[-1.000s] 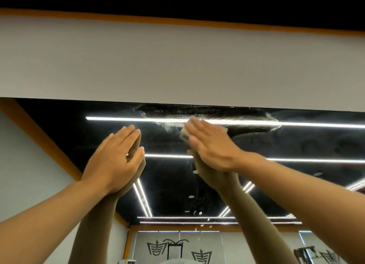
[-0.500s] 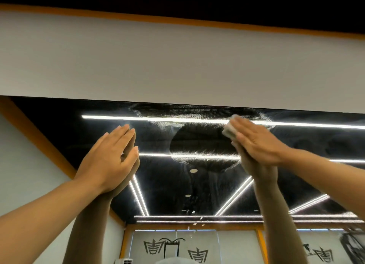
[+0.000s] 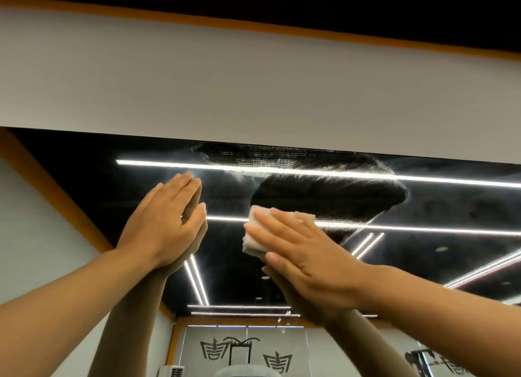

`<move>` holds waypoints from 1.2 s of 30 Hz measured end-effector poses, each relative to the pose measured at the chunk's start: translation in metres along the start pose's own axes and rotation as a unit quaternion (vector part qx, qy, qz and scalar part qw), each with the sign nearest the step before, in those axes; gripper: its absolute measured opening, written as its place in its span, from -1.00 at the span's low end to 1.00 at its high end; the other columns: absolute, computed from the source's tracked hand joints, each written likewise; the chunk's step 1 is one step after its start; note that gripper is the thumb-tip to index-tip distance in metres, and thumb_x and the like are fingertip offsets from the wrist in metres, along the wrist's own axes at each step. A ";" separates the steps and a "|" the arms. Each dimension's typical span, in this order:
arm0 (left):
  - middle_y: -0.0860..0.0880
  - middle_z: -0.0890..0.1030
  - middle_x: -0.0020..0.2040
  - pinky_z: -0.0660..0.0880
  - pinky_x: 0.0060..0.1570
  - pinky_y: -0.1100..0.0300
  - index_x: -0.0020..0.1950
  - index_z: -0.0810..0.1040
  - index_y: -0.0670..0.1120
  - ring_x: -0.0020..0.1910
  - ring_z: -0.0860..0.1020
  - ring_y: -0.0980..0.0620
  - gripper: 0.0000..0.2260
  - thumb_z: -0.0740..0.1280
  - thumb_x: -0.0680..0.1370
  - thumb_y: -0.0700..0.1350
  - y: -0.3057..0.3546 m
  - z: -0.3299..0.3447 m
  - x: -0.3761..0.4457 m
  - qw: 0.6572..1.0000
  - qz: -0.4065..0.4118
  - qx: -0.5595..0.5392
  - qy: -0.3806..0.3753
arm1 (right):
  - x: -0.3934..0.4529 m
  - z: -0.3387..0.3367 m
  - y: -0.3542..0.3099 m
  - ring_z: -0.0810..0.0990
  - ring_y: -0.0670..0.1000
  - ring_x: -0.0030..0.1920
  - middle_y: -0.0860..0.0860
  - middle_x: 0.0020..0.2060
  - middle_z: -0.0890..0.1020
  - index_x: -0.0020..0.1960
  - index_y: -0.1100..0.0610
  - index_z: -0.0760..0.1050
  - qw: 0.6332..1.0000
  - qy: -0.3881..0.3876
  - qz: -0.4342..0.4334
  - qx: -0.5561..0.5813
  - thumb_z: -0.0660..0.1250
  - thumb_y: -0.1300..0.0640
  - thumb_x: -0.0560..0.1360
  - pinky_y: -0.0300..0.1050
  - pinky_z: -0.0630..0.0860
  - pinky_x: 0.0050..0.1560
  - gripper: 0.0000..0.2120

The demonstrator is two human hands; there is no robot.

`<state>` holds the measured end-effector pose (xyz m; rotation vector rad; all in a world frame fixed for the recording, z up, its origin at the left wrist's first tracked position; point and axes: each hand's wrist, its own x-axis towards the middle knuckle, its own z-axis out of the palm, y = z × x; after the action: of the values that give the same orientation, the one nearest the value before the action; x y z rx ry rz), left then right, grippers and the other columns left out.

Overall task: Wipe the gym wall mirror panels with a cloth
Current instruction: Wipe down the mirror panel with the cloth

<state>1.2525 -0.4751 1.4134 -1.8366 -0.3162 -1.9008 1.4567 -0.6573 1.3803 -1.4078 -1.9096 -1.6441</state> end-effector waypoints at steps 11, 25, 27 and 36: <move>0.14 0.07 0.61 -0.26 0.42 0.36 0.61 0.10 0.05 0.47 -0.12 0.34 -0.35 -0.10 0.52 0.21 -0.001 0.001 -0.002 1.000 0.007 -0.008 0.002 | 0.125 -0.032 0.050 -0.14 -0.02 0.59 -0.09 0.61 -0.10 0.61 -0.11 -0.10 0.986 0.033 0.149 -0.060 -0.14 -0.08 0.71 0.05 -0.21 0.55 -0.52; 0.23 0.00 0.59 -0.15 0.42 0.34 0.59 0.01 0.16 0.50 -0.12 0.34 -0.44 -0.11 0.56 0.17 -0.031 -0.021 0.003 0.993 0.092 -0.009 -0.076 | 0.040 -0.018 -0.032 -0.30 -0.33 0.50 -0.39 0.53 -0.14 0.56 -0.31 -0.05 0.980 -0.156 -0.115 -0.041 -0.05 -0.07 0.69 -0.33 -0.42 0.43 -0.53; 0.22 0.00 0.59 -0.20 0.39 0.41 0.58 0.00 0.16 0.50 -0.13 0.36 -0.44 -0.12 0.56 0.17 -0.032 -0.019 0.002 0.992 0.102 -0.013 -0.069 | 0.052 -0.022 -0.026 -0.25 -0.33 0.51 -0.37 0.54 -0.10 0.55 -0.30 -0.03 0.982 -0.147 -0.115 -0.043 -0.02 -0.04 0.70 -0.30 -0.35 0.47 -0.54; 0.07 0.14 0.60 -0.20 0.40 0.35 0.59 0.17 0.00 0.57 0.02 0.16 -0.36 -0.08 0.51 0.12 -0.034 -0.015 -0.005 0.999 -0.009 -0.024 0.046 | 0.168 -0.026 0.002 -0.06 -0.11 0.57 -0.14 0.60 0.02 0.60 -0.10 -0.02 0.996 0.011 0.040 -0.077 -0.06 0.02 0.72 -0.02 -0.11 0.55 -0.54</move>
<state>1.2227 -0.4519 1.4133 -1.7762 -0.2593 -2.0129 1.3650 -0.5974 1.5096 -1.4942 -1.7237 -1.7934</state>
